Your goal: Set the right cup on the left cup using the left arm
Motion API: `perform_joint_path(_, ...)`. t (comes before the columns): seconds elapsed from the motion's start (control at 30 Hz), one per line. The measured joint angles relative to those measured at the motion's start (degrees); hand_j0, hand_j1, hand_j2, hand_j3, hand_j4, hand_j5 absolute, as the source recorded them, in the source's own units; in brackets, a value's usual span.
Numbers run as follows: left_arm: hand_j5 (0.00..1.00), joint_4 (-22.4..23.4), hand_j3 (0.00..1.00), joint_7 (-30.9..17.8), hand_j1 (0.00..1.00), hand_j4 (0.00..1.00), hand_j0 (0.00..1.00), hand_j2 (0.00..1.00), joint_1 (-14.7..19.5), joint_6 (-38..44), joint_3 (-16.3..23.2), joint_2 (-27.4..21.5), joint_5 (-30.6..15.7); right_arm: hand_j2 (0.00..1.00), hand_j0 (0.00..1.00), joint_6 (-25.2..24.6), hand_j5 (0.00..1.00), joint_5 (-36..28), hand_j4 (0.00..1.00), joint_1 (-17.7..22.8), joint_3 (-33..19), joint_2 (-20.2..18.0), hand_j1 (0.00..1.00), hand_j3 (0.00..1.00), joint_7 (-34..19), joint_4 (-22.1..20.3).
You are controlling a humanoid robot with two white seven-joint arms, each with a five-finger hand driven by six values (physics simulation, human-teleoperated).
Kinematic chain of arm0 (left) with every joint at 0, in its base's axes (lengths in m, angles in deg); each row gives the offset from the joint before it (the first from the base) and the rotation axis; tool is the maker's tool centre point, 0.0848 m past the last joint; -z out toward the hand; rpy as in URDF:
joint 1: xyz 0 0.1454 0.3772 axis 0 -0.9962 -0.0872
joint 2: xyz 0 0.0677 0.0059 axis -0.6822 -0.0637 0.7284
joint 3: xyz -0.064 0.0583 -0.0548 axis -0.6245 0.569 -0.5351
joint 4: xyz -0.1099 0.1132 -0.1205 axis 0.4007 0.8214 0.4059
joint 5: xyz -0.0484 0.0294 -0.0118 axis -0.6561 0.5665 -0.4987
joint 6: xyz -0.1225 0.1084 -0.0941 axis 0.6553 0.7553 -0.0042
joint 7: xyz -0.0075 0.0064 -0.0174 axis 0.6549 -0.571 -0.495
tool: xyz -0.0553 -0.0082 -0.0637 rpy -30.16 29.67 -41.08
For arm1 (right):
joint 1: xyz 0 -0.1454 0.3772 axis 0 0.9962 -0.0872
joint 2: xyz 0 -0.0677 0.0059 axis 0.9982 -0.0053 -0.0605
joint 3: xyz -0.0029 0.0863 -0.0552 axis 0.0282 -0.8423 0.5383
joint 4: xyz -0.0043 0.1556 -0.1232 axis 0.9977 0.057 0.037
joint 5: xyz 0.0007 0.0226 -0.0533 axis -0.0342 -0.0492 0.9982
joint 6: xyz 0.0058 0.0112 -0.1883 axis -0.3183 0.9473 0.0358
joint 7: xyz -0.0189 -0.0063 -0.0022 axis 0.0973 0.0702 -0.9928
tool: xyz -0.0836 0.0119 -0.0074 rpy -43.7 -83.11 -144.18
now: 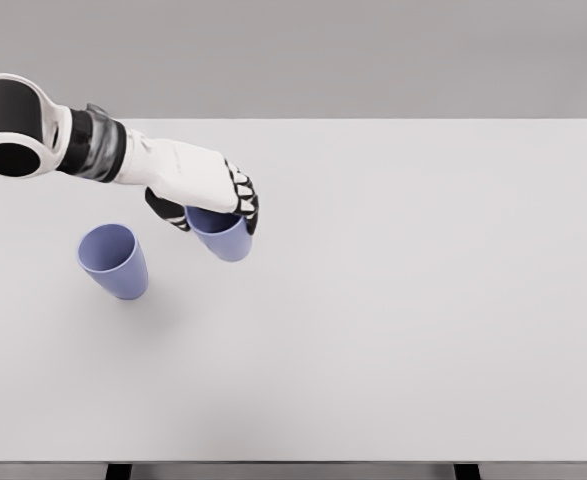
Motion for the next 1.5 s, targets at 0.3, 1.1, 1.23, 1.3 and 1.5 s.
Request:
perform_joint_path(0.3,0.58,-2.78,0.58,0.01,0.58,0.58,0.58,0.58,2.55,-0.21,-0.01,-3.17,-0.68,1.0,1.0,0.0,1.0,0.0,1.0,0.0,0.0,0.0,1.0,1.0,0.0,0.0)
perform_joint_path(1.1,0.58,-6.35,0.58,0.01,0.58,0.58,0.58,0.58,7.21,-4.08,0.35,-12.05,-1.76,1.0,1.0,0.0,1.0,0.0,1.0,0.0,0.0,0.0,1.0,1.0,0.0,0.0)
perform_joint_path(1.23,0.58,-6.4,0.58,0.01,0.58,0.58,0.58,0.58,7.38,-5.11,0.36,-13.73,-1.64,1.0,1.0,0.0,1.0,0.0,1.0,0.0,0.0,0.0,1.0,1.0,0.0,0.0)
perform_joint_path(1.3,0.57,-6.45,0.57,0.01,0.57,0.57,0.57,0.57,7.47,-5.42,0.36,-14.42,-1.61,1.0,1.0,0.0,1.0,0.0,1.0,0.0,0.0,0.0,1.0,1.0,0.0,0.01)
perform_joint_path(1.5,0.57,-6.72,0.57,0.01,0.57,0.57,0.57,0.57,7.38,-6.2,0.56,-16.01,-1.28,1.0,1.0,0.0,1.0,0.0,1.0,0.0,0.0,0.0,1.0,1.0,0.0,0.0)
